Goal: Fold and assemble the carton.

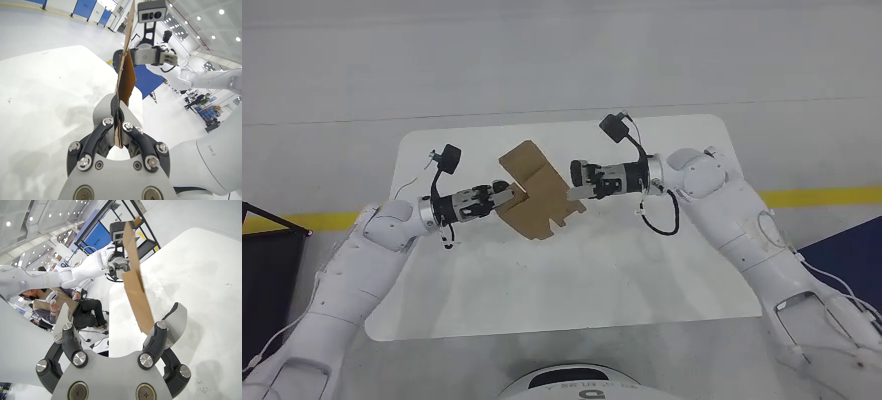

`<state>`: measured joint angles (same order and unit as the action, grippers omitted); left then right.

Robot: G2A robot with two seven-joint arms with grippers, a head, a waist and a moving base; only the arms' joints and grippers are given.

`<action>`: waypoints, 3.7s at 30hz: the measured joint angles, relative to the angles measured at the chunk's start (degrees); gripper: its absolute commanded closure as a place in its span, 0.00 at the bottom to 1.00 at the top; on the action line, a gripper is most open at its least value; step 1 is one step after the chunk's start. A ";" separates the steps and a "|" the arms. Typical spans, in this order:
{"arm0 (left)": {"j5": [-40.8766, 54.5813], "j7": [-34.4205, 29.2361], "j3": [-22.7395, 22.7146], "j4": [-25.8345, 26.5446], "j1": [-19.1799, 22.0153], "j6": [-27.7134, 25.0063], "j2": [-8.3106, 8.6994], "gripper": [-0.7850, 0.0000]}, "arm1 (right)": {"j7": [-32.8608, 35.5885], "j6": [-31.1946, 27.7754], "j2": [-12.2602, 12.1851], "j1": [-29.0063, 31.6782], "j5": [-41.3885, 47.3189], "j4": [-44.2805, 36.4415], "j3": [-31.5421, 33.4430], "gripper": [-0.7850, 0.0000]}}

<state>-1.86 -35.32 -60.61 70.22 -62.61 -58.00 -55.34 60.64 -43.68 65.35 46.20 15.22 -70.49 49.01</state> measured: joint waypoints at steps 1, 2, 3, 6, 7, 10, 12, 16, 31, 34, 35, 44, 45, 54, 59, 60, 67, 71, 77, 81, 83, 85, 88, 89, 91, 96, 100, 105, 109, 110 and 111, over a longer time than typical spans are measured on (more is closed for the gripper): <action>-0.66 1.62 0.70 -0.60 0.35 0.00 -0.41 1.00 | 0.23 0.26 0.15 -0.16 -0.52 -0.42 -0.63 0.00; -1.13 2.76 1.13 -1.12 0.65 0.00 -0.69 1.00 | 0.37 0.40 0.25 -0.26 -0.83 -0.67 -1.07 0.00; -1.63 3.80 1.52 -1.62 0.99 0.00 -0.96 1.00 | 0.43 0.46 0.37 -0.31 -1.01 -0.89 -1.48 0.00; -3.72 6.34 2.65 -2.64 2.03 0.00 -1.69 1.00 | 0.01 0.41 0.55 -0.46 -1.73 -0.65 -2.04 0.00; -4.77 6.98 2.96 -2.64 2.32 0.00 -1.89 1.00 | -1.01 0.30 0.51 -0.44 -2.45 0.04 -1.65 0.00; -6.38 8.32 3.13 -2.45 2.48 0.00 -2.08 1.00 | -3.47 -1.51 0.02 0.61 -1.67 1.73 0.48 0.00; -6.91 9.09 2.82 -2.71 2.50 0.00 -2.08 1.00 | -3.36 -2.73 -0.49 1.49 -0.41 2.34 1.99 0.00; -8.21 10.72 2.47 -2.98 2.76 0.00 -2.17 1.00 | -3.09 -3.11 -1.45 3.13 0.10 2.45 4.15 0.00; -12.54 18.05 4.06 -5.04 5.33 2.11 -4.17 1.00 | -2.89 -2.87 -0.81 1.52 4.01 -1.49 -4.39 0.00; -13.30 20.28 4.34 -5.45 5.70 3.63 -4.72 1.00 | -3.31 -3.29 -1.14 0.88 4.14 -1.73 -6.00 0.00; -13.31 20.91 4.45 -5.59 5.77 4.05 -4.90 1.00 | -3.45 -3.43 -1.23 0.70 4.23 -1.78 -6.46 0.00; -0.08 20.01 4.81 -9.00 6.58 6.93 -6.17 1.00 | -4.40 -4.37 -1.67 -1.86 5.79 -1.54 -11.55 0.11; 1.72 19.42 4.67 -9.26 6.62 6.87 -6.22 1.00 | -4.91 -4.89 -1.82 -2.11 5.90 -1.20 -11.54 0.10; 16.44 12.08 0.76 -8.60 6.01 5.32 -5.50 1.00 | -12.53 -7.51 -6.23 1.00 -5.81 3.87 -3.33 0.00; 26.35 3.32 -1.70 -6.59 4.78 5.93 -4.47 1.00 | -31.13 6.53 -8.65 8.73 -34.71 -4.91 4.38 0.04; 27.78 1.50 -1.85 -6.12 4.48 6.44 -4.33 1.00 | -34.92 9.06 -8.93 10.84 -38.81 -7.35 5.35 0.04; 34.24 -14.70 -1.01 -4.31 2.95 13.99 -3.59 1.00 | -50.97 21.01 -9.18 18.70 -56.43 -15.51 7.61 0.01; 34.88 -15.95 -1.24 -4.21 2.09 14.43 -3.62 1.00 | -52.64 23.32 -8.67 18.38 -60.23 -15.69 6.92 0.00; 35.80 -14.81 -2.00 -3.48 0.99 14.84 -3.79 1.00 | -52.71 22.89 -7.79 17.18 -63.35 -15.16 5.24 0.00; 35.51 -14.24 -1.78 -3.42 0.91 15.03 -4.11 1.00 | -52.93 21.52 -7.43 16.75 -64.37 -15.35 4.86 0.00; 34.69 -13.22 -1.49 -3.43 1.08 14.83 -4.37 1.00 | -53.32 19.96 -7.26 16.68 -64.02 -15.32 4.79 0.00; 34.39 -12.03 -1.19 -3.39 1.23 14.74 -4.67 1.00 | -53.50 18.92 -7.08 16.55 -64.05 -15.28 4.65 0.00; 34.26 -10.84 -0.77 -3.45 1.40 14.79 -5.07 1.00 | -53.90 17.88 -6.72 16.38 -64.11 -15.34 4.16 0.00; 34.11 -10.62 -0.64 -3.49 1.47 14.84 -5.17 1.00 | -54.03 17.61 -6.60 16.29 -64.10 -15.30 4.00 0.00; 33.89 -10.20 -0.37 -3.54 1.60 14.90 -5.42 1.00 | -54.25 16.72 -6.32 16.01 -63.84 -15.22 3.64 0.00; 34.76 -9.87 -0.05 -3.78 1.92 15.04 -5.92 1.00 | -53.92 15.33 -5.80 15.21 -63.84 -15.19 3.20 0.00; 35.13 -10.20 0.41 -4.09 2.24 15.24 -6.36 1.00 | -54.67 13.10 -5.41 14.55 -62.73 -15.00 3.27 0.00; 37.10 -11.20 0.76 -4.48 2.57 16.16 -6.84 1.00 | -56.36 12.73 -5.09 14.24 -63.21 -15.12 3.92 0.10; 40.62 -12.51 0.71 -5.16 2.60 18.21 -7.21 1.00 | -59.09 12.24 -4.89 14.51 -63.82 -15.42 4.75 0.27; 41.35 -13.01 0.72 -5.39 2.57 18.76 -7.27 1.00 | -59.81 12.02 -4.85 14.62 -63.95 -15.46 4.96 0.35; 42.00 -13.53 0.73 -5.65 2.54 19.36 -7.33 1.00 | -60.54 11.74 -4.83 14.75 -64.04 -15.48 5.18 0.39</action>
<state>40.14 -48.85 -59.88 64.57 -60.07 -38.64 -62.67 0.10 -31.93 60.53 60.94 -48.82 -85.96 54.19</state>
